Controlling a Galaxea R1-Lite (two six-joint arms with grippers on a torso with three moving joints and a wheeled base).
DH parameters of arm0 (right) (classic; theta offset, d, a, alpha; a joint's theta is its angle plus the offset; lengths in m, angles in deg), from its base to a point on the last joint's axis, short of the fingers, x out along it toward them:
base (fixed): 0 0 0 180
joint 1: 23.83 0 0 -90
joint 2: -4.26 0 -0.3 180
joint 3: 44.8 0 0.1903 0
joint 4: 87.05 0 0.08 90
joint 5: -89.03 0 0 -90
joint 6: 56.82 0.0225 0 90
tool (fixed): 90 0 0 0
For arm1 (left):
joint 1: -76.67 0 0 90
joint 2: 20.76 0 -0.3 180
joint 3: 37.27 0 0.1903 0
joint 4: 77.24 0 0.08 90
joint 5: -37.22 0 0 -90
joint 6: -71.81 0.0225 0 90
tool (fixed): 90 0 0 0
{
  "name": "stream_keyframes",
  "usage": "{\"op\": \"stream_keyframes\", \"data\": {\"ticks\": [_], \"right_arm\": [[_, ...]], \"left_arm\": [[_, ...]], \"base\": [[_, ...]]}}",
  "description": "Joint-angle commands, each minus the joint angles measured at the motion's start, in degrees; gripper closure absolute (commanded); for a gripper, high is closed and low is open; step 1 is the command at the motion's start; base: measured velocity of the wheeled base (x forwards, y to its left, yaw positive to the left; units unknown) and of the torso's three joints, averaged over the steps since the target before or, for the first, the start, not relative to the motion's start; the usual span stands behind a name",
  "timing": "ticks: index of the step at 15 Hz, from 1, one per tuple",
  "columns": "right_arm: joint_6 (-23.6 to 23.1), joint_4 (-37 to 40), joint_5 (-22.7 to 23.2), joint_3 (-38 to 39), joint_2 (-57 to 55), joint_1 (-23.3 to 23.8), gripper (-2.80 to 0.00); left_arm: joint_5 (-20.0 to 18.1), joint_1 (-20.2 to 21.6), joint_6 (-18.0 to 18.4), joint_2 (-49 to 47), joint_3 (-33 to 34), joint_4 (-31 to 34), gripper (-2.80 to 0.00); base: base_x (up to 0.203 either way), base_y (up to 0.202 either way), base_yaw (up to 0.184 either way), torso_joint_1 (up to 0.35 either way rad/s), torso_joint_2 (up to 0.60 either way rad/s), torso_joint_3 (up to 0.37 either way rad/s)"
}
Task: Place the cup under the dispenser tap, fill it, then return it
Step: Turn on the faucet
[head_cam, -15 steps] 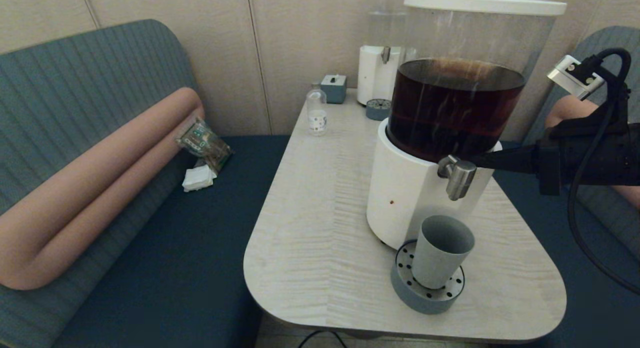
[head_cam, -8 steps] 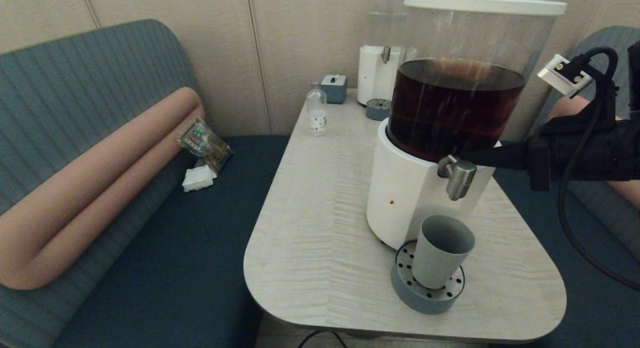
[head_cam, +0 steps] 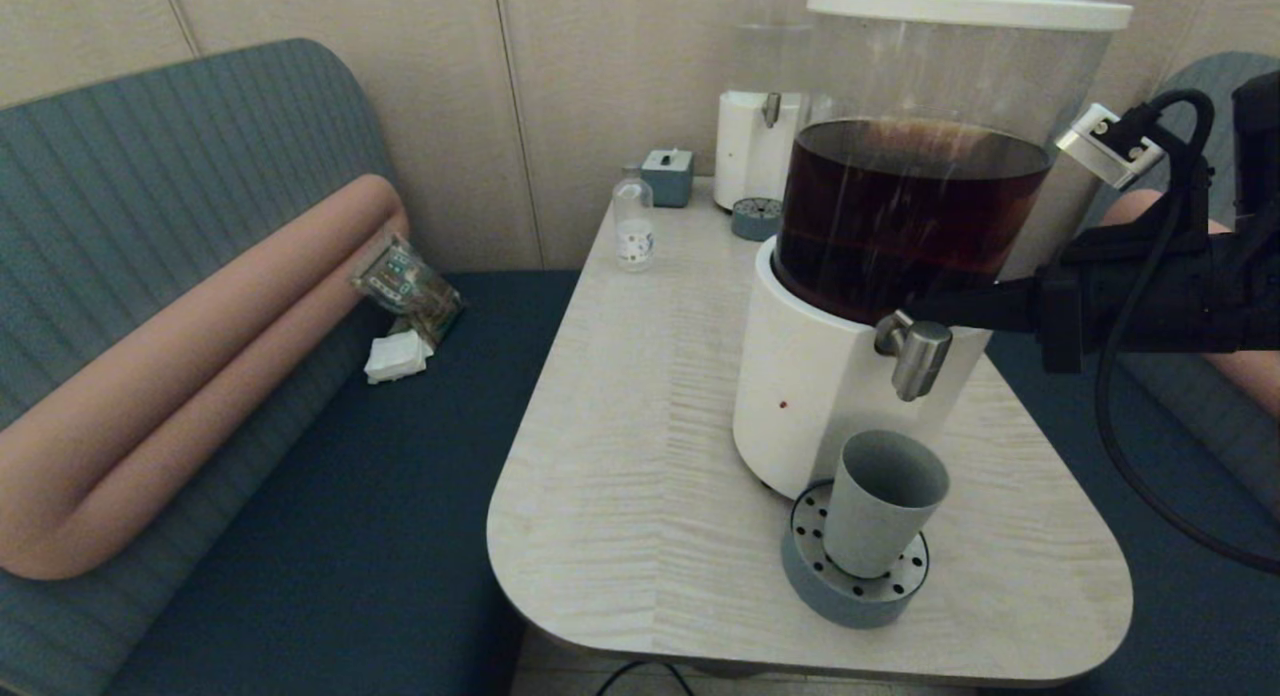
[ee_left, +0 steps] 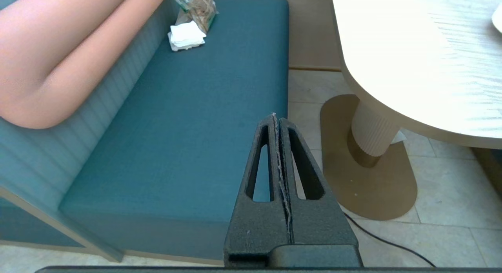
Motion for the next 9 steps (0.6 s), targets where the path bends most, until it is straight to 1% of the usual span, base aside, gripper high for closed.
{"op": "stream_keyframes", "data": {"ticks": [1,9], "right_arm": [[-0.06,0.03,0.79,-0.38,-0.54,-0.24,0.0],[-0.06,0.03,2.06,-1.17,-1.24,-0.61,0.0]], "left_arm": [[0.04,-0.03,0.01,-0.09,0.01,-0.01,0.0],[0.04,-0.02,0.0,-0.09,0.01,-0.01,0.0]], "base": [[0.0,0.0,0.0,0.0,0.0,0.0],[0.0,0.0,0.0,0.0,0.0,0.0]]}}
